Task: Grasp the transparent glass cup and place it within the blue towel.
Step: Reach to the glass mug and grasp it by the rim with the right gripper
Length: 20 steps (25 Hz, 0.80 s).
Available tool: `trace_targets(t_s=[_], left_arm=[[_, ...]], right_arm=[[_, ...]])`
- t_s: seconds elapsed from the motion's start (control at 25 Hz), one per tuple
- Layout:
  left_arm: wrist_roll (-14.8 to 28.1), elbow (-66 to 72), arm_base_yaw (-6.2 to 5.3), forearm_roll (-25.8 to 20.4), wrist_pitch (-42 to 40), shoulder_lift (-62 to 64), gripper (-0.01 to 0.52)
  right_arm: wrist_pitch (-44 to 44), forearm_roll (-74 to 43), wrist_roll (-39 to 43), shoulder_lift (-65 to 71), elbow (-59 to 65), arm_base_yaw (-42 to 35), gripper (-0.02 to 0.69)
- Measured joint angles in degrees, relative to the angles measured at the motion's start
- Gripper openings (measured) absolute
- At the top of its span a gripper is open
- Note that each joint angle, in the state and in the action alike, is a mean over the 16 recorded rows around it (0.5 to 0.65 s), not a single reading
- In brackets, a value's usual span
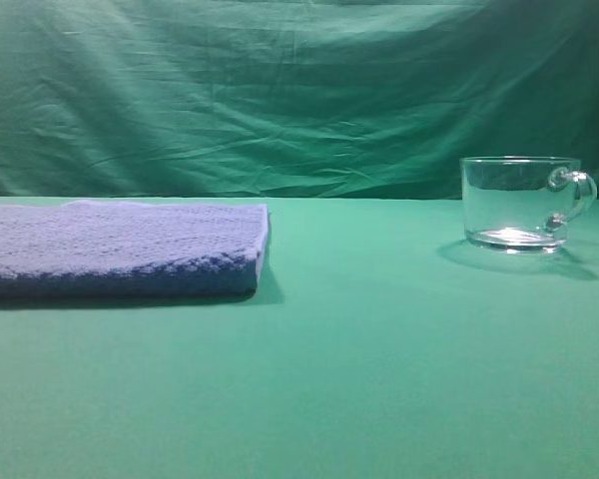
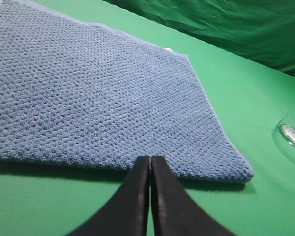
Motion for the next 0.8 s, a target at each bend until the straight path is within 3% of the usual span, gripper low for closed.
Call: trace_targets(t_s=[0.4, 0.52, 0.8], left_arm=[[0.0, 0.0, 0.0, 0.0, 0.0, 0.0, 0.0], [0.0, 0.0, 0.0, 0.0, 0.0, 0.0, 0.0], [0.0, 0.0, 0.0, 0.0, 0.0, 0.0, 0.0]], right_arm=[[10.6, -2.2, -4.6, 22.0, -11.7, 2.9, 0.028], [11.5, -3.3, -6.0, 27.2, -14.3, 4.3, 0.1], [12.2, -5.8, -7.0, 38.3, -19.9, 6.9, 0.375]])
